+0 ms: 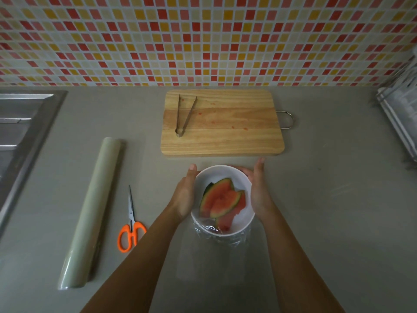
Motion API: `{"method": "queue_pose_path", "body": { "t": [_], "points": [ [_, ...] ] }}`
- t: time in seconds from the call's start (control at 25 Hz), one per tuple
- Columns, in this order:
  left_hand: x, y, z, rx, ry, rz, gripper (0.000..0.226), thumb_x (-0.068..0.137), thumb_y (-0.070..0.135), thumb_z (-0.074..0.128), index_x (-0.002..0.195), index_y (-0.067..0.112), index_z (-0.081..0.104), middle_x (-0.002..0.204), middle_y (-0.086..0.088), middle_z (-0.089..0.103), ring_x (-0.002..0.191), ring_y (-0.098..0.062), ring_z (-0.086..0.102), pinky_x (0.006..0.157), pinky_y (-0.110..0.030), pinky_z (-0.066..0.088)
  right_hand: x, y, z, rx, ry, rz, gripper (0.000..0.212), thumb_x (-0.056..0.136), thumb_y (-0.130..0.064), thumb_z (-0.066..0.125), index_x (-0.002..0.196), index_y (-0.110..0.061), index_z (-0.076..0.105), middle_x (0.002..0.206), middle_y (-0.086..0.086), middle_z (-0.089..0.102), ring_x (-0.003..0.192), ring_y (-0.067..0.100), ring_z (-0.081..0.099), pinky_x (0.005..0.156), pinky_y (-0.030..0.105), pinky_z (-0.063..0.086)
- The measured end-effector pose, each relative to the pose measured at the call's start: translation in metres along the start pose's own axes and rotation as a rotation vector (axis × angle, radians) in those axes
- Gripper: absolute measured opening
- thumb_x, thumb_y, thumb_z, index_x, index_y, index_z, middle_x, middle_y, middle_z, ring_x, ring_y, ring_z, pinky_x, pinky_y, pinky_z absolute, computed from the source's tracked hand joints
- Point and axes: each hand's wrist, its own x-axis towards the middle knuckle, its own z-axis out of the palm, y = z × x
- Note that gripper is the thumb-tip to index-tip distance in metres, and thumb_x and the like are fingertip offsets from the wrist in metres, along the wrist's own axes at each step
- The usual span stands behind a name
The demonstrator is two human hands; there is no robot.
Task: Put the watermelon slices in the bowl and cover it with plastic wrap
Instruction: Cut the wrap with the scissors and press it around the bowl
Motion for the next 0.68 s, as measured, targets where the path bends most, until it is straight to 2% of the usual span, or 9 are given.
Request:
{"method": "queue_pose_path", "body": {
  "t": [0.08,0.16,0.28,0.44,0.48,0.56,0.6,0.68],
  "points": [
    [0.0,0.003,0.001,0.077,0.033,-0.035,0.077,0.086,0.067,0.016,0.108,0.015,0.068,0.108,-0.017,0.069,0.105,-0.032,0.063,0.1,-0.052,0.044,0.005,0.002,-0.002,-0.087,0.054,0.018,0.099,0.061,-0.093,0.013,0.09,-0.021,0.075,0.086,0.006,0.076,0.089,0.023,0.07,0.094,0.046,0.049],
    [-0.002,0.007,0.004,0.158,0.084,-0.07,0.091,0.073,0.078,0.016,0.113,0.013,0.066,0.113,-0.015,0.067,0.108,-0.029,0.061,0.101,-0.049,0.043,0.007,0.003,-0.004,-0.174,0.104,0.052,0.107,0.051,-0.099,0.013,0.095,-0.022,0.073,0.094,0.009,0.074,0.096,0.025,0.068,0.098,0.049,0.047],
    [-0.007,0.005,0.01,0.243,0.25,-0.073,0.092,0.079,0.077,0.012,0.114,0.008,0.064,0.111,-0.008,0.062,0.103,-0.023,0.058,0.097,-0.038,0.043,0.008,0.005,-0.003,-0.213,0.129,0.066,0.109,0.047,-0.101,0.012,0.087,-0.02,0.075,0.092,0.016,0.073,0.095,0.031,0.067,0.097,0.052,0.047],
    [-0.015,0.004,0.02,0.342,0.468,-0.033,0.073,0.089,0.066,0.009,0.074,0.015,0.059,0.088,-0.01,0.055,0.085,-0.024,0.05,0.08,-0.033,0.035,0.006,0.001,-0.001,-0.215,0.174,0.071,0.112,0.043,-0.102,0.011,0.08,-0.016,0.074,0.089,0.021,0.072,0.092,0.035,0.067,0.097,0.052,0.047],
    [-0.017,0.004,0.021,0.369,0.501,-0.034,0.077,0.089,0.066,0.008,0.075,0.012,0.061,0.089,-0.014,0.057,0.084,-0.024,0.049,0.08,-0.033,0.034,0.005,0.0,0.0,-0.212,0.181,0.071,0.114,0.042,-0.102,0.011,0.08,-0.015,0.074,0.09,0.02,0.072,0.092,0.034,0.067,0.097,0.052,0.047],
    [-0.017,0.003,0.019,0.432,0.531,-0.061,0.092,0.086,0.069,0.004,0.098,0.002,0.066,0.105,-0.024,0.062,0.091,-0.029,0.053,0.083,-0.033,0.035,0.001,-0.001,0.002,-0.221,0.21,0.052,0.113,0.042,-0.101,0.008,0.078,-0.017,0.074,0.087,0.017,0.073,0.089,0.032,0.068,0.095,0.05,0.048],
    [-0.017,0.002,0.016,0.409,0.511,-0.081,0.097,0.083,0.072,0.002,0.107,0.002,0.065,0.114,-0.025,0.061,0.101,-0.032,0.056,0.089,-0.034,0.036,-0.002,-0.002,0.002,-0.231,0.243,0.034,0.11,0.043,-0.1,0.005,0.074,-0.02,0.074,0.082,0.013,0.074,0.087,0.03,0.068,0.093,0.048,0.05],
    [-0.02,0.002,0.007,0.267,0.382,-0.138,0.108,0.072,0.083,-0.003,0.109,0.011,0.068,0.117,-0.022,0.063,0.111,-0.033,0.057,0.103,-0.04,0.039,-0.007,-0.003,0.0,-0.241,0.331,-0.01,0.105,0.047,-0.097,0.0,0.069,-0.026,0.074,0.075,0.003,0.075,0.083,0.024,0.069,0.09,0.043,0.051]
  ]
}}
